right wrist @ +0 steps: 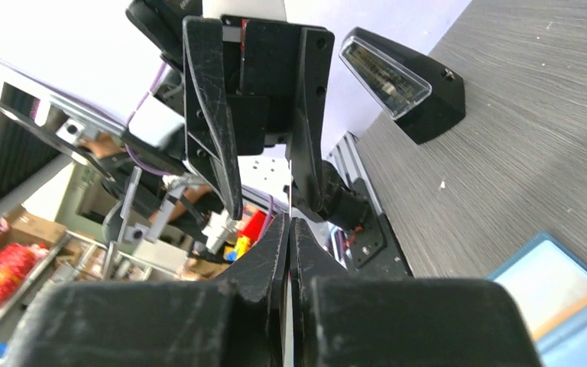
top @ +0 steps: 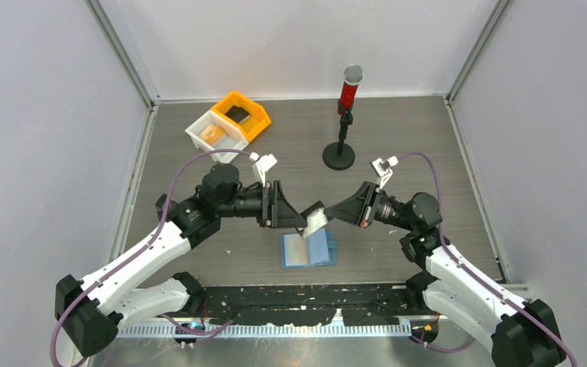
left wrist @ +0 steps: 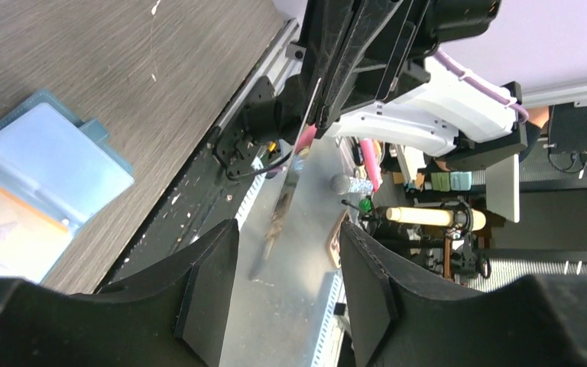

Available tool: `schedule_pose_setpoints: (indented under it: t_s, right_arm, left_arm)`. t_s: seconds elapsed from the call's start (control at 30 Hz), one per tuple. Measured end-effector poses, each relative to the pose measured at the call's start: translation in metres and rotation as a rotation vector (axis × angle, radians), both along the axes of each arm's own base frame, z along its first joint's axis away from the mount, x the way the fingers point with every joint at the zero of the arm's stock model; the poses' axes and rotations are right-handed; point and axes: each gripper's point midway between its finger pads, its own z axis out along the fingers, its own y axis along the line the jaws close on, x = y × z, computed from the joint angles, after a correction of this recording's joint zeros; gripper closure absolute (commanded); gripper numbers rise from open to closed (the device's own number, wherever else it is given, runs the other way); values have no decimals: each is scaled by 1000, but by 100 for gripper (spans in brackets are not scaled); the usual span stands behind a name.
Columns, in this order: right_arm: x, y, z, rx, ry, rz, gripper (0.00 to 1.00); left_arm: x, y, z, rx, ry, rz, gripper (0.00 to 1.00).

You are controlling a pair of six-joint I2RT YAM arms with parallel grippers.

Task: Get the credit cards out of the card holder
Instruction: Place the credit card in the storage box.

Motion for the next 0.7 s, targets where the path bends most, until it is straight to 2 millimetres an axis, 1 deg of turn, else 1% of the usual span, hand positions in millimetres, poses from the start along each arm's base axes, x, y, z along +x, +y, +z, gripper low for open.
schedule_pose_setpoints:
  t_s: [0.17, 0.33, 0.4, 0.43, 0.47, 0.57, 0.6, 0.7]
  right_arm:
    - [4, -4, 6, 105, 71, -38, 95]
    - [8, -12, 19, 181, 81, -107, 95]
    - [9, -15, 25, 202, 74, -135, 95]
    - [10, -16, 27, 208, 72, -144, 95]
    - [11, -18, 28, 213, 71, -155, 95]
    - [14, -19, 26, 214, 85, -178, 95]
    - [15, -19, 24, 212, 92, -182, 95]
    - [17, -19, 19, 202, 115, -193, 95]
  left_arm:
    - [6, -5, 4, -47, 14, 32, 46]
    - [11, -9, 12, -90, 17, 50, 49]
    - [14, -10, 17, -106, 15, 63, 54]
    - [15, -10, 18, -112, 16, 67, 57]
    - [15, -11, 20, -118, 16, 70, 63]
    - [17, -12, 23, -132, 25, 80, 83]
    - [17, -12, 23, -136, 27, 83, 87]
    - [18, -12, 25, -145, 27, 89, 88]
